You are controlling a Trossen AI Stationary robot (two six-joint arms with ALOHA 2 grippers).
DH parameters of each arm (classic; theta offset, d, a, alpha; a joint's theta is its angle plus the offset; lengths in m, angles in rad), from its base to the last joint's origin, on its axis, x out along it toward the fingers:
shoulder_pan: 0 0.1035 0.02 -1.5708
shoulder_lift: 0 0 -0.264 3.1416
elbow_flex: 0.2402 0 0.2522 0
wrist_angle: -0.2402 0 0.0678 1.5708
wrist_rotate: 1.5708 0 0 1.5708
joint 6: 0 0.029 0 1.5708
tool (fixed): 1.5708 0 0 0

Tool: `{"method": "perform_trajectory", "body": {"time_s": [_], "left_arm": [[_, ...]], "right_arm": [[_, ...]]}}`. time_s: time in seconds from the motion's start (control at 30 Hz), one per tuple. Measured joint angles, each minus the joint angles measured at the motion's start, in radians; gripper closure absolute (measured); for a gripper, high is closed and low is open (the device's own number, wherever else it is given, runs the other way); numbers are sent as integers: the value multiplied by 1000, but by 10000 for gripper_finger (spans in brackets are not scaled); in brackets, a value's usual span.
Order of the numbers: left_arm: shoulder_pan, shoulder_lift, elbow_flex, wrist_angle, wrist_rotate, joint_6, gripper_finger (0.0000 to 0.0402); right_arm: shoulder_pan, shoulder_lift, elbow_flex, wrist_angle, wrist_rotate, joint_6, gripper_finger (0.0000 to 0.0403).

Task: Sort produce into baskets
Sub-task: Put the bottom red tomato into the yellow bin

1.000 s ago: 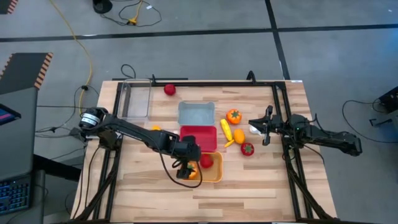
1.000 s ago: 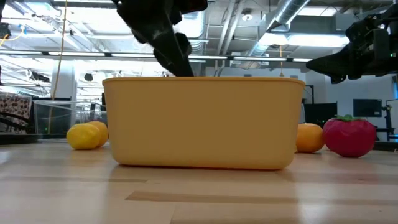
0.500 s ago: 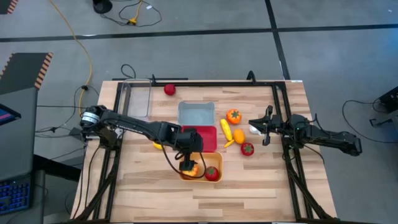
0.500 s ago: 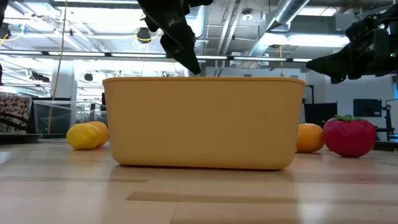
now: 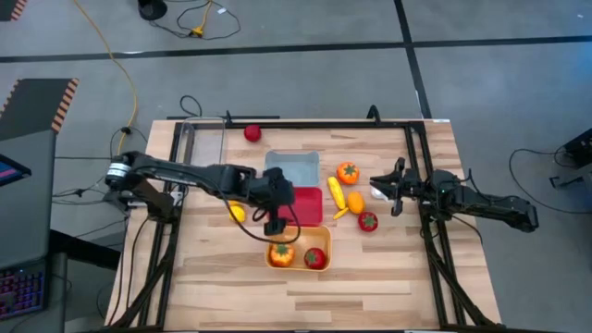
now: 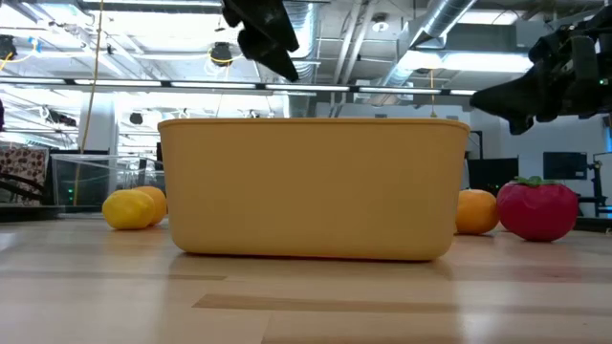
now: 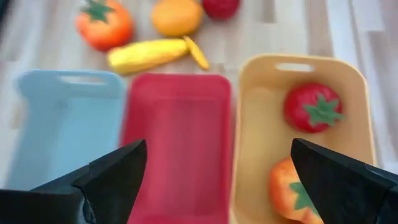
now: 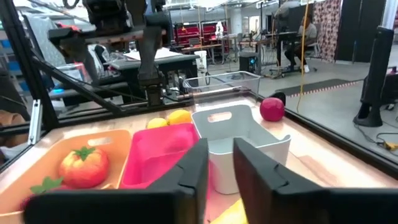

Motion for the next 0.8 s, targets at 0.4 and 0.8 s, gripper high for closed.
{"method": "perform_trajectory", "body": {"time_s": [0.4,0.8], "left_arm": [[-1,-88,0,-114,-80,-60,17],[-18,-367,-297,14,-127,-128,17]], "right_arm": [[-25,0,0,-6,0,62,93],[-11,14,105,-41,-2,51,58]]}}
